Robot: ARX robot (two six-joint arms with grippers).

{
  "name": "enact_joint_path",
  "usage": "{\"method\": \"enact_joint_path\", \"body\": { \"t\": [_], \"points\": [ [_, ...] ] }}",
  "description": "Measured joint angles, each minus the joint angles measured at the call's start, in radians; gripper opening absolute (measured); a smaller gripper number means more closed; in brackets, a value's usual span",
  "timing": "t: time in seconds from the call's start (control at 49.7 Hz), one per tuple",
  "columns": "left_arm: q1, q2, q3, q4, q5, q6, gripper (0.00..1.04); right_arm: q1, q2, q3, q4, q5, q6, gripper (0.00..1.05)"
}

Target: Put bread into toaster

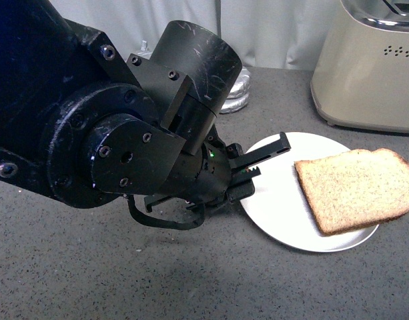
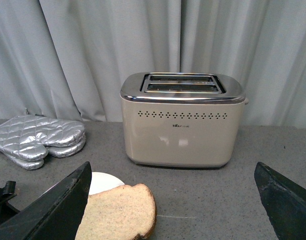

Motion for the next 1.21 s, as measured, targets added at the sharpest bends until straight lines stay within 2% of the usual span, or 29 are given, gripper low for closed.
{"method": "enact_joint_path", "body": {
  "t": [0.262, 0.402, 0.624, 0.845, 1.046, 1.207],
  "points": [
    [-0.007, 0.023, 0.031, -0.019, -0.013, -0.016, 0.05, 0.000, 0.000, 0.000, 0.000, 0.000, 0.000, 0.95],
    [-0.003, 0.029, 0.039, -0.023, -0.013, -0.025, 0.24, 0.000, 0.000, 0.000, 0.000, 0.000, 0.000, 0.95],
    [0.017, 0.023, 0.049, -0.023, -0.017, -0.049, 0.68, 0.000, 0.000, 0.000, 0.000, 0.000, 0.000, 0.95],
    [0.074, -0.021, -0.008, 0.029, -0.005, -0.094, 0.98, 0.000, 0.000, 0.000, 0.000, 0.000, 0.000, 0.95],
    [0.145, -0.102, -0.117, 0.063, 0.003, -0.101, 0.98, 0.000, 0.000, 0.000, 0.000, 0.000, 0.000, 0.95],
    [0.240, -0.190, -0.252, 0.087, 0.018, -0.079, 0.98, 0.000, 0.000, 0.000, 0.000, 0.000, 0.000, 0.95]
  ]
}}
